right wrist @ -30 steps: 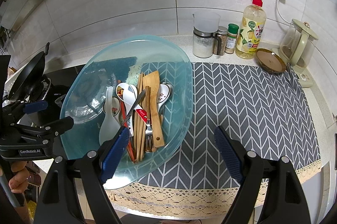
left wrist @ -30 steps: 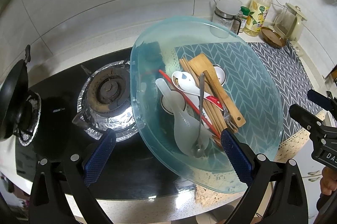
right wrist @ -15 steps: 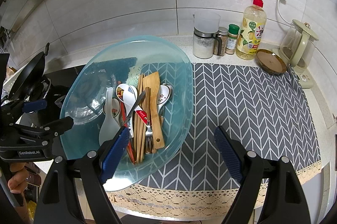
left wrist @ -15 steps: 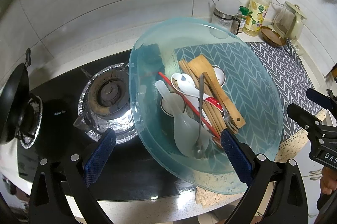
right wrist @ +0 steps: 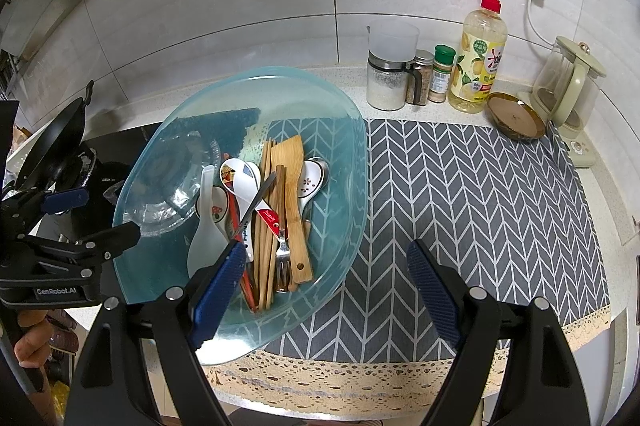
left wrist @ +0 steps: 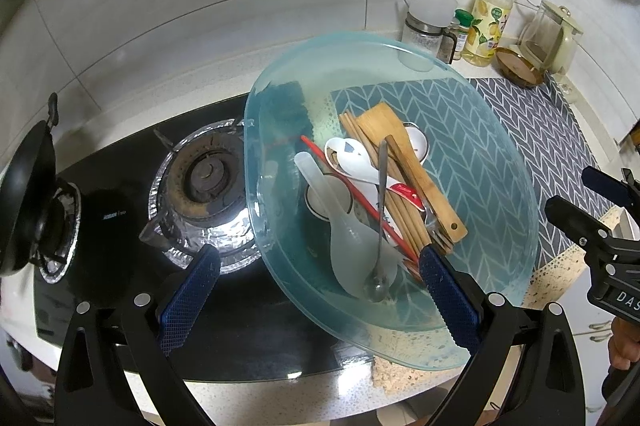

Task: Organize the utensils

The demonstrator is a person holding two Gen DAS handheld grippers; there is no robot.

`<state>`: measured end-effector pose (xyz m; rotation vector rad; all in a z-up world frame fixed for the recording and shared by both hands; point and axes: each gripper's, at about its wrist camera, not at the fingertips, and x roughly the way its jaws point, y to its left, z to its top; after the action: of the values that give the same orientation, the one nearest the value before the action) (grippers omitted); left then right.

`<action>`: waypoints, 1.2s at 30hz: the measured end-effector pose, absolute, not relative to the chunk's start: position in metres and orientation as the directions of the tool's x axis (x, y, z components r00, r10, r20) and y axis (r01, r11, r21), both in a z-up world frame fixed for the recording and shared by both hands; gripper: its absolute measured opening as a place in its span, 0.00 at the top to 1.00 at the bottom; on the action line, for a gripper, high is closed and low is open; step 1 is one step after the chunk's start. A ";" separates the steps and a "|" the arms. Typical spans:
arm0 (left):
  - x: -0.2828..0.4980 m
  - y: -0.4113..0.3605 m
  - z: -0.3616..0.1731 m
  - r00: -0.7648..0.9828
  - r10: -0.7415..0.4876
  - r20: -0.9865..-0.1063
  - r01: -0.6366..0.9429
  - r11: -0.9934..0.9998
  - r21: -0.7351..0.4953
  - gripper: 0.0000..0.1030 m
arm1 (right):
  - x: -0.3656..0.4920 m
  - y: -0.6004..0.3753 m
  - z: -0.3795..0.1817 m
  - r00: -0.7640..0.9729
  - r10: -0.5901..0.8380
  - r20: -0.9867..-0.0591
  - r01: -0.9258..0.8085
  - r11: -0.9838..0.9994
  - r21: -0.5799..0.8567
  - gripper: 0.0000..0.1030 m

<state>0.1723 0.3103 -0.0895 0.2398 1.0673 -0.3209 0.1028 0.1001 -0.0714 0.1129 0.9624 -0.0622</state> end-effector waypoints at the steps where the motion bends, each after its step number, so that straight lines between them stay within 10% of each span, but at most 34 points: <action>1: 0.172 0.310 -0.090 0.443 -0.140 -0.885 0.371 0.928 0.039 0.04 | 0.103 0.100 -0.072 0.570 -0.003 -0.821 0.103 0.992 0.068 0.22; 36: 0.174 0.306 -0.091 0.445 -0.134 -0.886 0.374 0.926 0.048 0.04 | 0.109 0.097 -0.074 0.563 0.002 -0.827 0.104 0.992 0.073 0.22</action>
<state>0.1736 0.3063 -0.0909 0.2510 1.0669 -0.3183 0.1091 0.0974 -0.0741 0.1184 0.9721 -0.0606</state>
